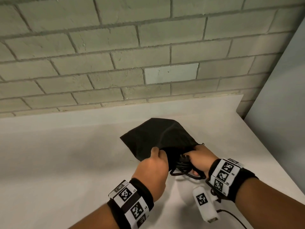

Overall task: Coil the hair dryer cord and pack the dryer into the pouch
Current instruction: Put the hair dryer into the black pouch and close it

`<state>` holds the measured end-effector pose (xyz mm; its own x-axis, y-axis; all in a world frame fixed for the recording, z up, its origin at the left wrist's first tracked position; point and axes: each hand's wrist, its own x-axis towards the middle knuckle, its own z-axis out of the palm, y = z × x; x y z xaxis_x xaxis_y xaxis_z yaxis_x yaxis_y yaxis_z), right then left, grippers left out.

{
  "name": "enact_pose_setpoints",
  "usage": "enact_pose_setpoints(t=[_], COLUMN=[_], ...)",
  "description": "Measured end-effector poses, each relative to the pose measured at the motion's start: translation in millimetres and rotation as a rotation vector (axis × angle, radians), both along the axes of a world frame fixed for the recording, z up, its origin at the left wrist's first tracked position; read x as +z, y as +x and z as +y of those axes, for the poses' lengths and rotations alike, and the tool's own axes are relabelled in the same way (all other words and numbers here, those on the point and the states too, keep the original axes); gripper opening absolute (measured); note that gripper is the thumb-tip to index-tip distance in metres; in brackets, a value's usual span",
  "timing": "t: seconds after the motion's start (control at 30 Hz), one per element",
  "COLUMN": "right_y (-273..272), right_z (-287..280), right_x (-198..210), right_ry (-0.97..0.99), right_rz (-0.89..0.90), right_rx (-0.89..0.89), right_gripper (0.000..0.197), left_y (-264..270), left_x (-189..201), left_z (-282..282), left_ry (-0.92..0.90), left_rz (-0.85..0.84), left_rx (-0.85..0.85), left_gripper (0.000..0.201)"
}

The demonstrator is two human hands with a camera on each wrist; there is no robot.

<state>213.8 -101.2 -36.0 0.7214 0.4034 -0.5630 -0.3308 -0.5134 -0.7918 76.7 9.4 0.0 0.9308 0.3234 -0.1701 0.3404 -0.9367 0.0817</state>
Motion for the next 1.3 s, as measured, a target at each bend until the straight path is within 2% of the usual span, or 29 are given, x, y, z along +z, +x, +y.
enact_pose_setpoints(t=[0.13, 0.3, 0.4, 0.43, 0.53, 0.57, 0.6, 0.63, 0.67, 0.7, 0.73, 0.8, 0.87, 0.9, 0.97, 1.0, 1.07, 1.17, 1.23, 1.3], right_y=[-4, -2, 0, -1, -6, -7, -9, -12, -13, -10, -8, -2, 7, 12, 24, 27, 32, 41, 48, 52], right_z=[10, 26, 36, 37, 39, 39, 40, 39, 35, 31, 25, 10, -8, -18, -34, -38, -46, -55, -58, -60], right_x=[-4, -5, -10, -12, -16, -16, -13, -10, -7, -10, -9, 3, 19, 26, 30, 32, 30, 37, 51, 78], right_ry=[-0.014, -0.044, -0.082, -0.058, -0.056, -0.043, -0.015, 0.094, 0.159, 0.148, 0.085, -0.163, -0.449, -0.569, -0.802, -0.902, -0.997, -0.910, -0.783, -0.581], right_rz=[-0.007, 0.075, -0.040, -0.048, 0.005, 0.012, 0.137, 0.219, 0.212, 0.183, 0.097, -0.117, -0.421, -0.515, -0.604, -0.652, -0.795, -0.971, -1.011, -1.027], right_rx=[-0.070, -0.092, -0.031, -0.062, -0.113, -0.114, -0.159, -0.172, -0.135, -0.141, -0.050, 0.239, 0.604, 0.739, 0.889, 0.931, 0.953, 0.848, 0.752, 0.599], right_gripper=[0.014, 0.025, 0.022, 0.022, 0.040, 0.040, 0.036, 0.032, 0.029, 0.030, 0.030, 0.028, 0.027, 0.028, 0.039, 0.045, 0.043, 0.032, 0.031, 0.032], left_y=[1, -3, -3, -2, -2, -1, 0, 1, 1, 0, -1, -4, -7, -9, -12, -12, -12, -7, -1, 12], left_x=[2, -4, -9, -11, -17, -18, -19, -20, -22, -24, -24, -26, -29, -29, -26, -24, -20, -1, 19, 47], left_z=[-5, -22, -22, -20, -12, -8, -3, 2, 6, 11, 15, 25, 32, 35, 39, 39, 40, 43, 51, 65], left_ry=[-0.123, -0.171, -0.144, -0.125, -0.103, -0.091, -0.072, -0.054, -0.033, 0.009, 0.063, 0.153, 0.201, 0.220, 0.248, 0.266, 0.270, 0.196, 0.144, 0.180], left_rz=[-0.097, -0.094, -0.125, -0.128, -0.113, -0.108, -0.102, -0.106, -0.123, -0.132, -0.113, -0.081, -0.033, -0.006, 0.052, 0.071, 0.105, 0.174, 0.102, -0.099], left_rx=[0.005, -0.042, -0.044, -0.077, -0.245, -0.273, -0.284, -0.293, -0.310, -0.335, -0.344, -0.325, -0.304, -0.290, -0.271, -0.272, -0.291, -0.277, -0.245, -0.260], left_gripper=[0.057, 0.071, 0.072, 0.072, 0.079, 0.077, 0.073, 0.066, 0.055, 0.042, 0.027, 0.011, 0.010, 0.008, 0.005, 0.010, 0.022, 0.028, 0.034, 0.051])
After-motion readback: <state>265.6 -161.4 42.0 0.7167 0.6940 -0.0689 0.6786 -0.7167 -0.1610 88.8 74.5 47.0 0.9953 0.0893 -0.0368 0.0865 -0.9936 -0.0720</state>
